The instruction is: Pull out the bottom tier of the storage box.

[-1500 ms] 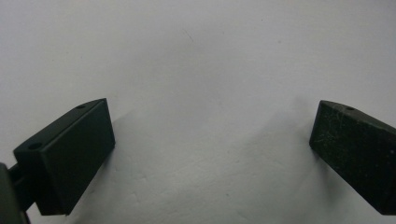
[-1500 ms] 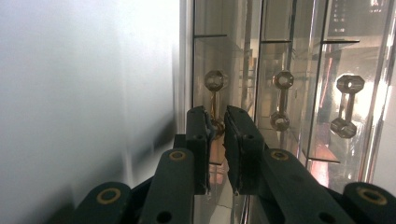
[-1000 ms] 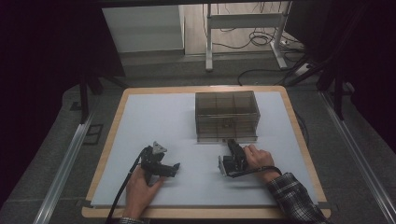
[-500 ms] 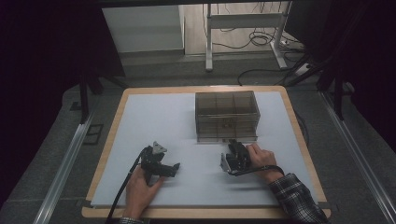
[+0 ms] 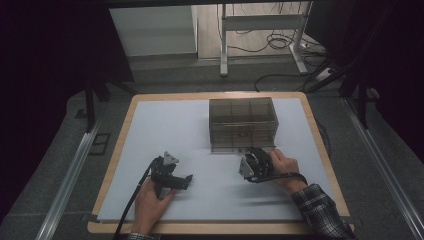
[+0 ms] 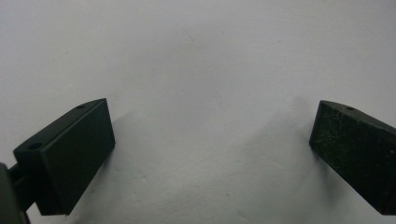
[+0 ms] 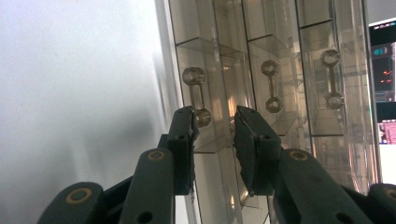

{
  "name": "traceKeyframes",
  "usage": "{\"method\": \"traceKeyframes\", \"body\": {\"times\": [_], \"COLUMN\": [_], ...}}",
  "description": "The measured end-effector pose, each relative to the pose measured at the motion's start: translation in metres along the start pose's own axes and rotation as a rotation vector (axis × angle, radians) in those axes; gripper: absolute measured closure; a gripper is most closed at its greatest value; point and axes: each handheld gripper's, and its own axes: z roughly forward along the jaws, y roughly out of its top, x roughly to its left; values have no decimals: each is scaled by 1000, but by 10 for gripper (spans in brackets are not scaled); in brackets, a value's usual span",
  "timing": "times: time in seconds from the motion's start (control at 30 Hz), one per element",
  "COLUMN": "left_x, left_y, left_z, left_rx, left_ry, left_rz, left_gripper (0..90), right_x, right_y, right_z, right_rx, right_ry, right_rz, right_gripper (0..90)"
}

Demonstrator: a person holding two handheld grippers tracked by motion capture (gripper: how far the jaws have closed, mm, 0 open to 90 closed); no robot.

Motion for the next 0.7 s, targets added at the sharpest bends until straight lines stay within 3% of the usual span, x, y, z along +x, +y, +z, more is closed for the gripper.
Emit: {"method": "traceKeyframes", "body": {"times": [0.2,0.7], "left_x": [0,0], "left_y": [0,0], "left_z": [0,0], "left_rx": [0,0], "left_ry": [0,-1], "left_rz": [1,0], "left_gripper": [0,0], "right_x": [-9,-37], "right_y": [-2,-10], "right_z": [-2,-5], "right_rx": [-8,-63], "right_ry": [43,209], "right_rz": [66,222], "right_gripper": [664,633]}}
